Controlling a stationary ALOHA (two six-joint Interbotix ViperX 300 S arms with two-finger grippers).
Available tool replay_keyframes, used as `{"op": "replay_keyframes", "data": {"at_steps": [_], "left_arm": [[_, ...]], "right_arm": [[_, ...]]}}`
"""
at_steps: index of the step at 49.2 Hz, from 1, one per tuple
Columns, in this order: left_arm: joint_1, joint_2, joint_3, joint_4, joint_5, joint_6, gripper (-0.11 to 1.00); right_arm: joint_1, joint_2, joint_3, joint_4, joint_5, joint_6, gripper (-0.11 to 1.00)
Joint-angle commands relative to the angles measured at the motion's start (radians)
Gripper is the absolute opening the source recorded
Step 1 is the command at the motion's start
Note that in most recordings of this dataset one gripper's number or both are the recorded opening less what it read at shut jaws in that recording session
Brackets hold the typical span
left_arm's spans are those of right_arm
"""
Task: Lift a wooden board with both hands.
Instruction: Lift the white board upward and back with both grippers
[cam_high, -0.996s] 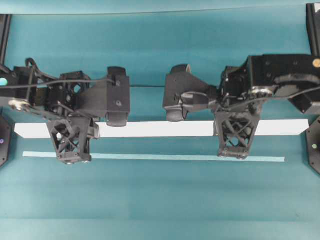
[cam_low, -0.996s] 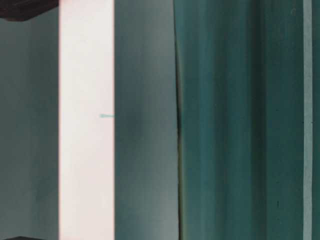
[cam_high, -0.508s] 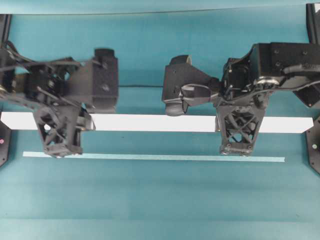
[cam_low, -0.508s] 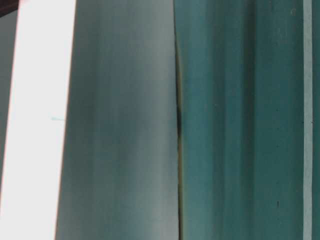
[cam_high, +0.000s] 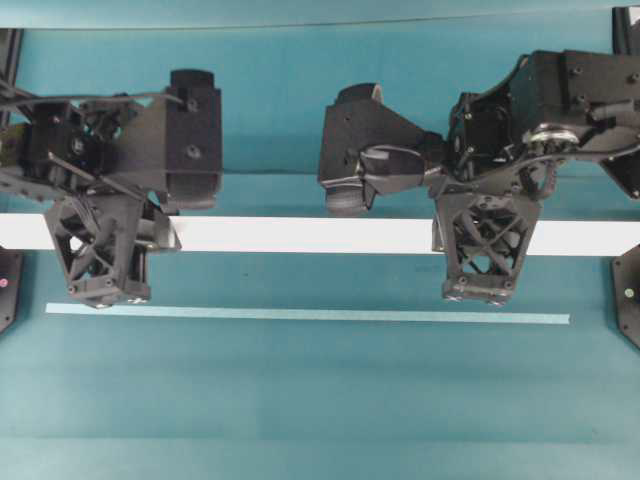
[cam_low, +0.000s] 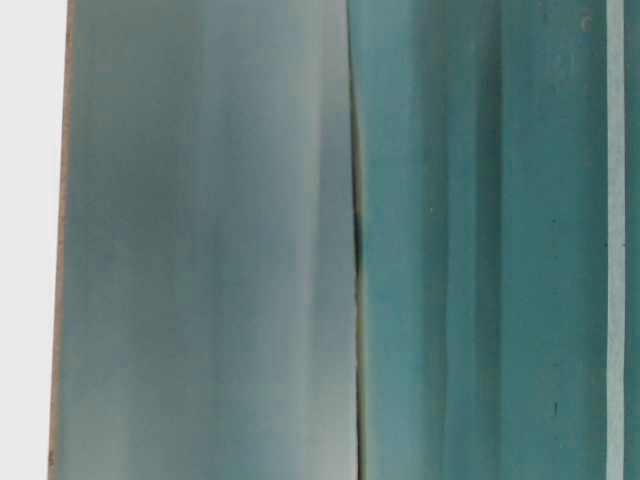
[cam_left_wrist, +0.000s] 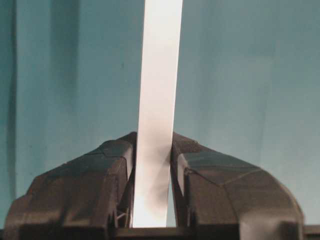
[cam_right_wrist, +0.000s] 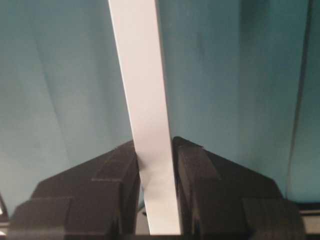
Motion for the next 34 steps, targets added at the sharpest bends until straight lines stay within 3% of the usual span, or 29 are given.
{"op": "replay_keyframes", "data": {"at_steps": [1, 34], "left_arm": [[0.003, -0.002, -0.066, 0.003, -0.011, 0.002, 0.17], [0.0, 0.005, -0.118, 0.003, 0.031, 0.002, 0.17]], "right_arm": [[0.002, 0.006, -0.046, 0.003, -0.015, 0.017, 0.21], [0.003, 0.014, -0.143, -0.021, 0.055, 0.035, 0.21]]}}
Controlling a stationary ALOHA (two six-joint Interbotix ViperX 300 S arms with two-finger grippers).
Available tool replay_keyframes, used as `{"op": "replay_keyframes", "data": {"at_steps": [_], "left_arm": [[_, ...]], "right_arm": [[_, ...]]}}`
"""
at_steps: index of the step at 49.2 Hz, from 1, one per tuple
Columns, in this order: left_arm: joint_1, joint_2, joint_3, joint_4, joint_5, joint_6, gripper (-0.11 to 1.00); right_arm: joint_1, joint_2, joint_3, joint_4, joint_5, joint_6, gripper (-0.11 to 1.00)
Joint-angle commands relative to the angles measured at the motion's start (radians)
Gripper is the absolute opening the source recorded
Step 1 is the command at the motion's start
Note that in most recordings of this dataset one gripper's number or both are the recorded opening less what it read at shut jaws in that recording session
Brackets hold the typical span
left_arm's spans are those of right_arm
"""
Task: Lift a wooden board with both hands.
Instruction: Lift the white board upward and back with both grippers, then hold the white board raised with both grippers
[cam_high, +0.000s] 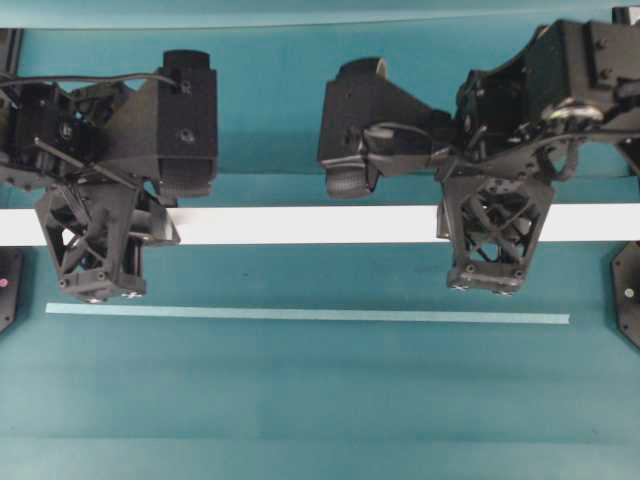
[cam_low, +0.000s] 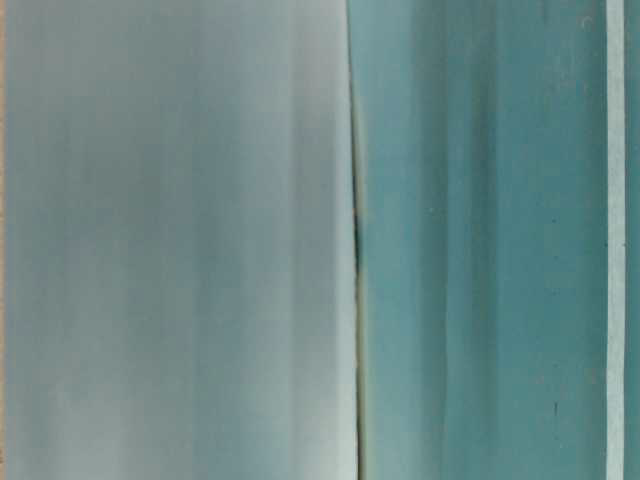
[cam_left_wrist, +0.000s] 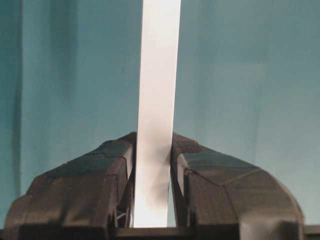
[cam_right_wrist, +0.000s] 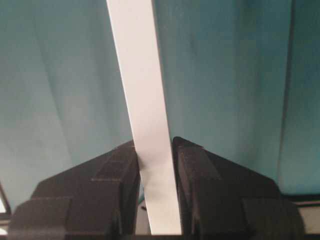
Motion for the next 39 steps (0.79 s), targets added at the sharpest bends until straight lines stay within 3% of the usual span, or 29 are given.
{"op": "replay_keyframes", "data": {"at_steps": [1, 39], "left_arm": [[0.002, -0.005, -0.055, 0.002, -0.015, 0.002, 0.17], [0.002, 0.037, -0.173, 0.002, 0.058, 0.002, 0.17]], "right_arm": [[0.002, 0.005, -0.034, -0.002, -0.021, 0.025, 0.21], [0.008, 0.009, -0.112, -0.003, -0.002, 0.028, 0.21]]}}
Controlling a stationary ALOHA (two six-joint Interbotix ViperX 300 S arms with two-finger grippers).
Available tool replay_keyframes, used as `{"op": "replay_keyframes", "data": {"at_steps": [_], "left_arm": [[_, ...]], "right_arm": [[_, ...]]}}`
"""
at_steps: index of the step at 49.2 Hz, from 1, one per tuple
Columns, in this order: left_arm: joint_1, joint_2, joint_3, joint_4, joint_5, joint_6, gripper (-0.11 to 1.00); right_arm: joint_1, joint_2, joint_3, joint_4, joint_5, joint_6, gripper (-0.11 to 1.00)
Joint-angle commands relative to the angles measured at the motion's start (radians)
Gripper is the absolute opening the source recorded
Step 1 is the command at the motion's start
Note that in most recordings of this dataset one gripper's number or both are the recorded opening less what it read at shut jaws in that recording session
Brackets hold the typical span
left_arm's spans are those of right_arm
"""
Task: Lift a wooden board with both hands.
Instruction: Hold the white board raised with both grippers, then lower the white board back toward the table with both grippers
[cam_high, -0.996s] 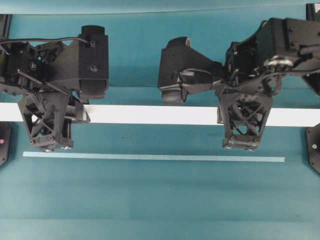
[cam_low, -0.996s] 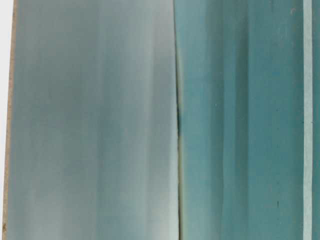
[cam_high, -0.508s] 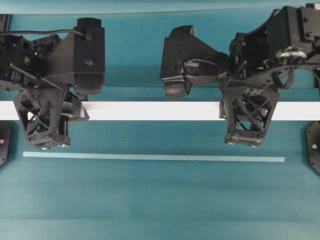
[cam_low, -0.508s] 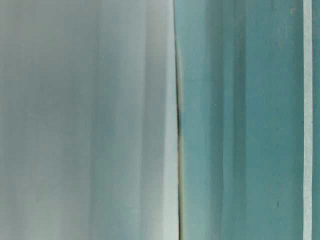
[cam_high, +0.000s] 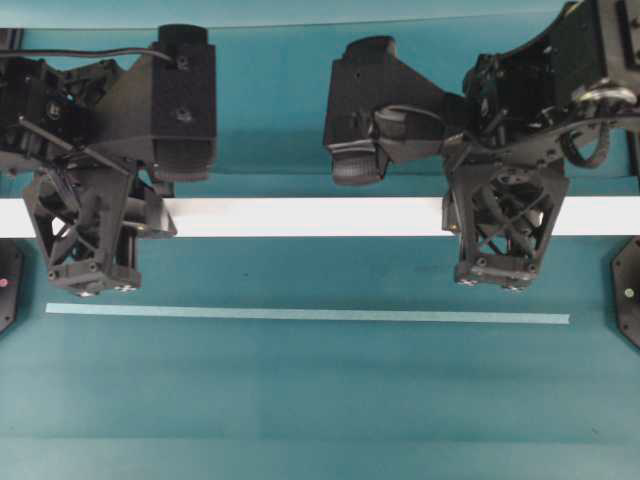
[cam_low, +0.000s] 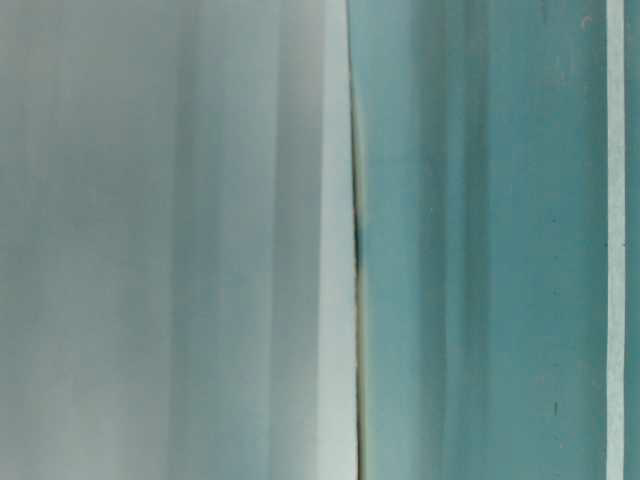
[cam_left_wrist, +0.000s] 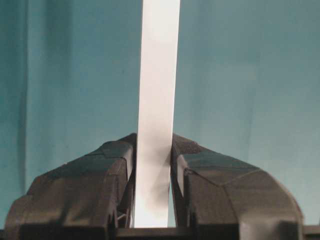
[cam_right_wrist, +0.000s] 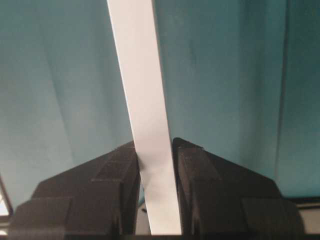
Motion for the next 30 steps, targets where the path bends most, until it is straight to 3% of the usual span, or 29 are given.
{"op": "replay_keyframes", "data": {"at_steps": [1, 30], "left_arm": [[0.005, 0.003, -0.064, 0.003, -0.017, 0.0, 0.17], [0.009, 0.012, -0.08, 0.002, -0.012, 0.0, 0.17]], "right_arm": [[0.003, 0.006, -0.052, 0.0, -0.017, 0.025, 0.21], [0.003, 0.011, -0.052, 0.0, -0.015, 0.025, 0.21]]}}
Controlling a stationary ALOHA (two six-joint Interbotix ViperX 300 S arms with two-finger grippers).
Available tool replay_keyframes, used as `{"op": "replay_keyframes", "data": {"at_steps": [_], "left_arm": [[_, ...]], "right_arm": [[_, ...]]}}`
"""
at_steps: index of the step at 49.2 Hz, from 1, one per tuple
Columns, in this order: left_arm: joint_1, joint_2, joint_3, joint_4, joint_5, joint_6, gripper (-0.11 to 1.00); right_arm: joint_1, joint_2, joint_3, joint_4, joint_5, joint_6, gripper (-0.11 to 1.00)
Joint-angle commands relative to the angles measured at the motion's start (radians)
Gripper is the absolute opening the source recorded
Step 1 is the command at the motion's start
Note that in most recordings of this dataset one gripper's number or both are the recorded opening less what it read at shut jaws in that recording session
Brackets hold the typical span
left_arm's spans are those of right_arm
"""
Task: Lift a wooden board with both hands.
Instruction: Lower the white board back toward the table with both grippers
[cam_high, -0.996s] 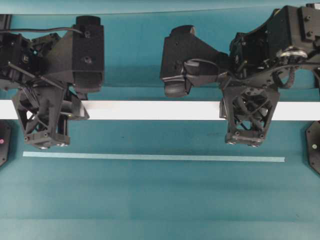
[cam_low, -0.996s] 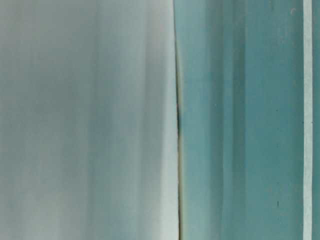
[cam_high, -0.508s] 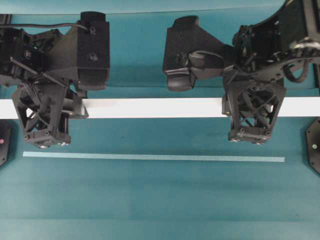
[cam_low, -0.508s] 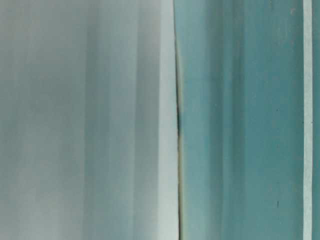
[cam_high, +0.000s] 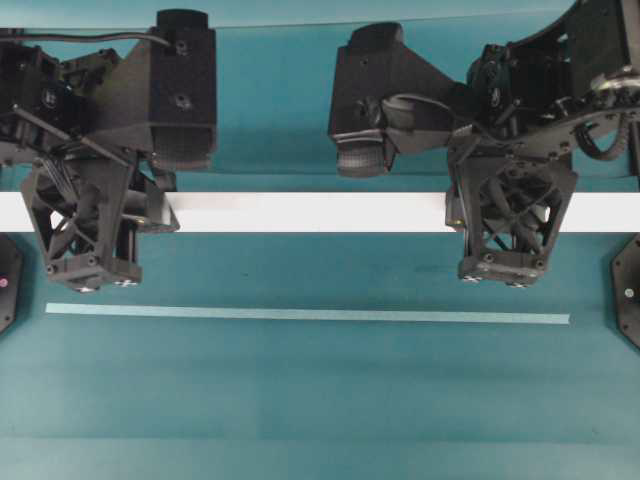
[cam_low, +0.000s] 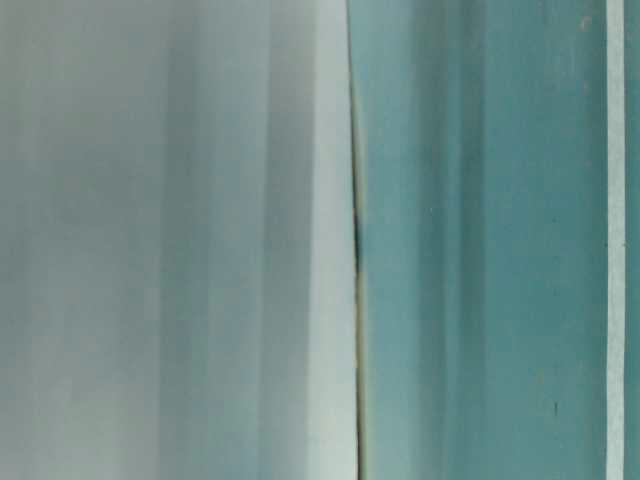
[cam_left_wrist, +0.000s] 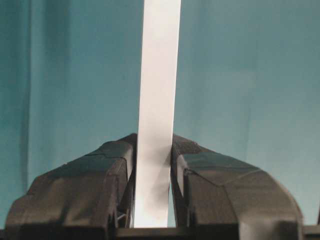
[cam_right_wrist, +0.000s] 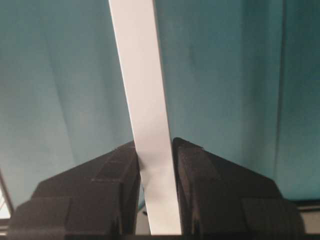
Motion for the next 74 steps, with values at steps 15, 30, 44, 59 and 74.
{"op": "replay_keyframes", "data": {"at_steps": [15, 30, 44, 59, 74], "left_arm": [[0.005, 0.006, 0.087, 0.005, -0.051, -0.005, 0.17], [-0.002, 0.006, 0.255, 0.003, -0.155, -0.009, 0.17], [-0.003, 0.02, 0.42, 0.003, -0.334, -0.009, 0.17], [-0.003, 0.084, 0.563, 0.003, -0.514, -0.008, 0.17], [0.0, 0.15, 0.632, 0.003, -0.655, -0.014, 0.17]], "right_arm": [[0.008, 0.015, 0.112, -0.014, -0.098, 0.012, 0.21], [0.018, -0.005, 0.304, -0.021, -0.264, -0.023, 0.21], [0.026, -0.005, 0.503, -0.02, -0.465, -0.058, 0.21], [0.035, 0.008, 0.675, -0.02, -0.678, -0.087, 0.21], [0.038, 0.044, 0.767, -0.02, -0.831, -0.095, 0.21]]}}
